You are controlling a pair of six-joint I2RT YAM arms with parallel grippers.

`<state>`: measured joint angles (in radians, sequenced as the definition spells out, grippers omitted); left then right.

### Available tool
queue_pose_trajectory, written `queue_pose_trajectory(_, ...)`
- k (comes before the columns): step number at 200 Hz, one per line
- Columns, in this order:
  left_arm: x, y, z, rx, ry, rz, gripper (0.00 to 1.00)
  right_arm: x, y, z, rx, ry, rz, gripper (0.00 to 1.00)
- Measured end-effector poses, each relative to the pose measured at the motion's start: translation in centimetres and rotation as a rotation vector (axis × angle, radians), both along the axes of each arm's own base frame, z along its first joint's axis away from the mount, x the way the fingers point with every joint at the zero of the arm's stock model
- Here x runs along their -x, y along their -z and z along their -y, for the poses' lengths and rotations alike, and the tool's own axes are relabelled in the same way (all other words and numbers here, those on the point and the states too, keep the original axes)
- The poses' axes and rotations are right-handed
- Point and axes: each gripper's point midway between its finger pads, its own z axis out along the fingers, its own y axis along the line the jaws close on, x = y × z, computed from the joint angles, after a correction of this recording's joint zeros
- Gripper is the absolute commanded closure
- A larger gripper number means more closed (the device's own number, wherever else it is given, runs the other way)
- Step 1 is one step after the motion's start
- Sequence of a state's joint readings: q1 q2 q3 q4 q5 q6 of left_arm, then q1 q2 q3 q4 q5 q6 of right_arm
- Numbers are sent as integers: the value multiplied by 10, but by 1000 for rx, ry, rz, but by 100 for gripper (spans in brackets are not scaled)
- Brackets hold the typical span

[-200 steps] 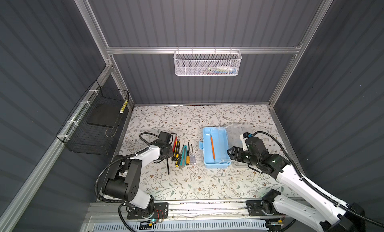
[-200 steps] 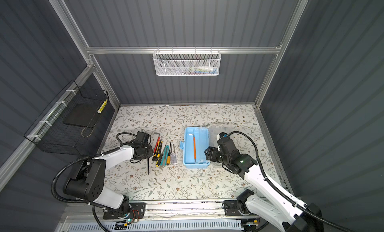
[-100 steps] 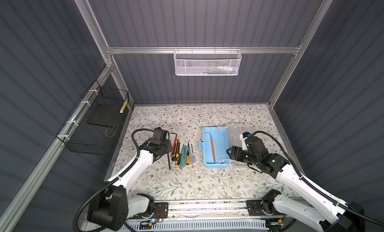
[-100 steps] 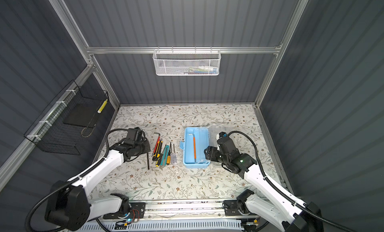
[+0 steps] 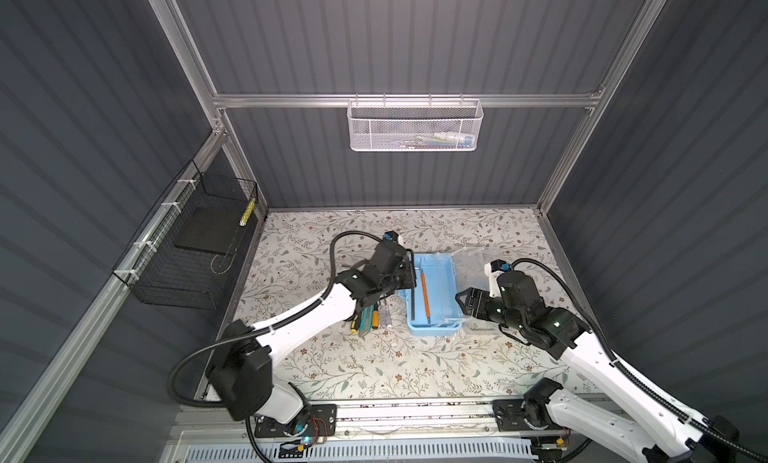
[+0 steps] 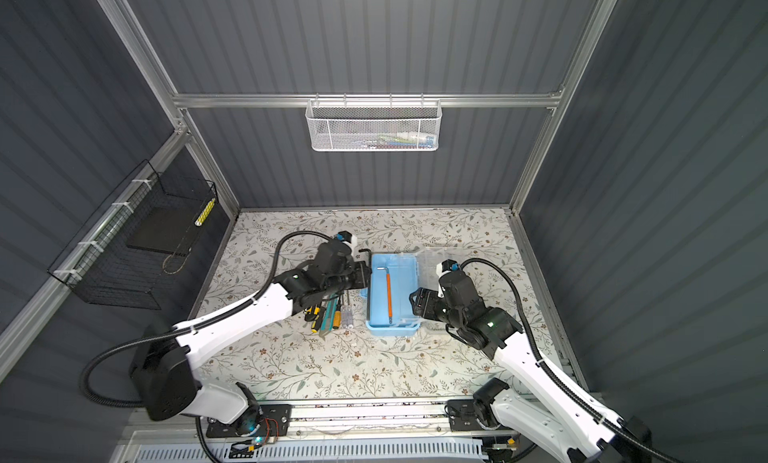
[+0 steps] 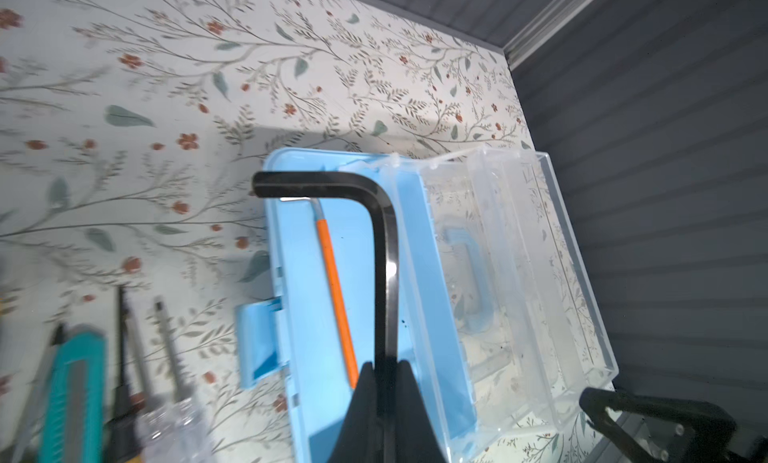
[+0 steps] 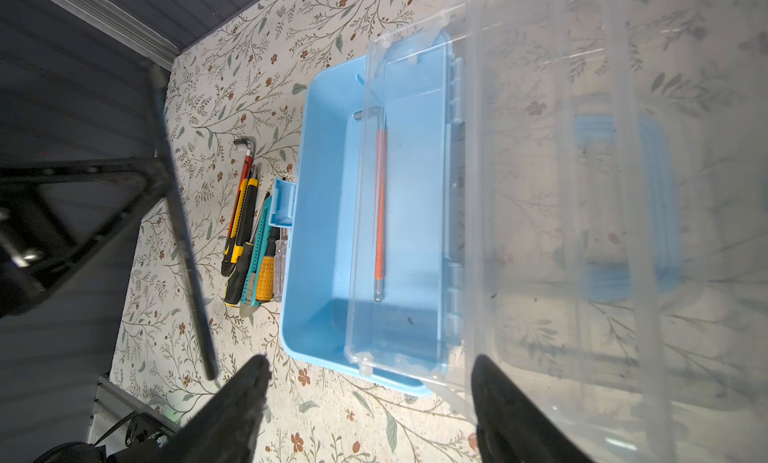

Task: Pack the tool kit
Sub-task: 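Lower the black hex key into the blue box and open the left gripper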

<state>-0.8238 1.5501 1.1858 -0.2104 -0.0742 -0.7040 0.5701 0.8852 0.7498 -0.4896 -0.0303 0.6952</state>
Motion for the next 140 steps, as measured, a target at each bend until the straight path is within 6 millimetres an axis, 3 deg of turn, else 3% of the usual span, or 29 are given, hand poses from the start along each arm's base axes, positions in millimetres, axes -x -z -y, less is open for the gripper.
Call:
queue_pose_trajectory(23,-15,25,23,-28,0,-25,100,1,1,1,3,1,-5,23)
queue_pose_trajectory(49,-29,47,35,-58,-17,-46,100,2,-2,3,-1,5,5,23)
queue_pose_trajectory(140,-42,104,35,-174,-94,-118,100,5,-2,8,-3,14,13,23)
